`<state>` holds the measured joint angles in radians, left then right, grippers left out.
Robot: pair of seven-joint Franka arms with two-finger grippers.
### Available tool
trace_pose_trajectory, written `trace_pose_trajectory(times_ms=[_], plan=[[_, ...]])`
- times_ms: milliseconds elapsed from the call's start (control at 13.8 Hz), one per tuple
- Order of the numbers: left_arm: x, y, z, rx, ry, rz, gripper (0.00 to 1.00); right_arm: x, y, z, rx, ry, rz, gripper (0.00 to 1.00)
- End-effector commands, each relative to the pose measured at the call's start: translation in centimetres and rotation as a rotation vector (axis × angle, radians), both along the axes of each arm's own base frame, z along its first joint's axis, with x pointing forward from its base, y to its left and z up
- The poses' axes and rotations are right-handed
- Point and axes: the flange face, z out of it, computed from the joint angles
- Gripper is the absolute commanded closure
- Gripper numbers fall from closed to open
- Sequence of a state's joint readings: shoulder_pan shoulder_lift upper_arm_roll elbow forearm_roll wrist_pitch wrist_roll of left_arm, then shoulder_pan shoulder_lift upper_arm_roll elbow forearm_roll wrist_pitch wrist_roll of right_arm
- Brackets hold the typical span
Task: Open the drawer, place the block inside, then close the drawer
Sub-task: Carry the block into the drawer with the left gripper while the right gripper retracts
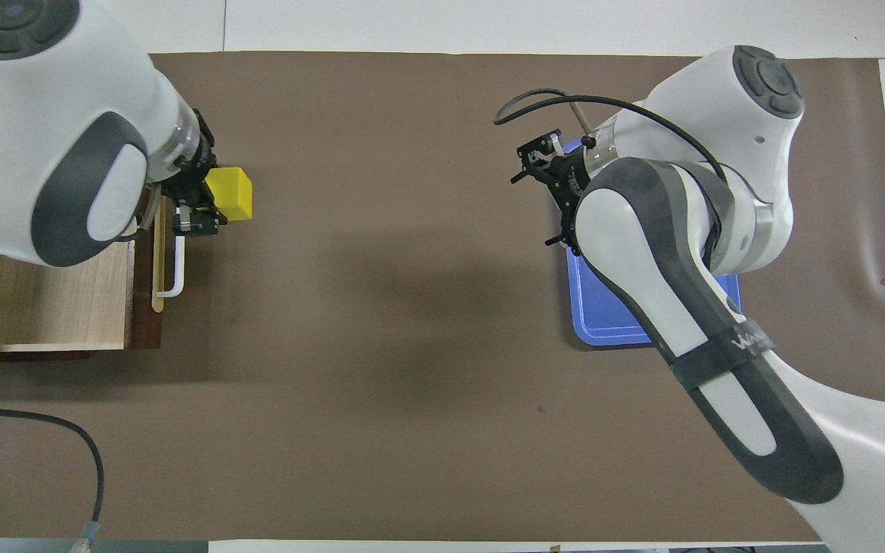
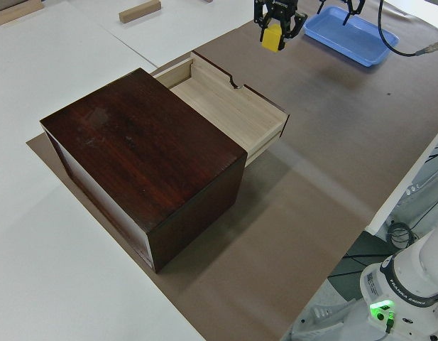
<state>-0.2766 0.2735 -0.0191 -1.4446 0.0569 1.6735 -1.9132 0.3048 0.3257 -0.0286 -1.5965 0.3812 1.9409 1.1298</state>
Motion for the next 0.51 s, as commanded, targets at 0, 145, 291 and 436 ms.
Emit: trace_pose_trajectory(times_ms=[0,145,291,436], plan=[[0.0,8.1,2.7,-0.028,0.007,0.007,1.0,-2.5,-3.2,4.6,-0.117,-0.079,0.255,0.0],[0.3,11.7,2.3,-0.039,0.019,-0.001,1.0,-4.1,-5.6,7.8,-0.182,-0.112,0.451,0.0],[-0.3,15.1,1.4,-0.04,0.037,-0.059,1.0,-6.3,-7.9,11.1,-0.218,-0.136,0.715,0.0],[-1.4,17.5,-0.3,-0.043,0.03,-0.086,1.0,-7.1,-10.5,12.9,-0.236,-0.153,0.859,0.0]])
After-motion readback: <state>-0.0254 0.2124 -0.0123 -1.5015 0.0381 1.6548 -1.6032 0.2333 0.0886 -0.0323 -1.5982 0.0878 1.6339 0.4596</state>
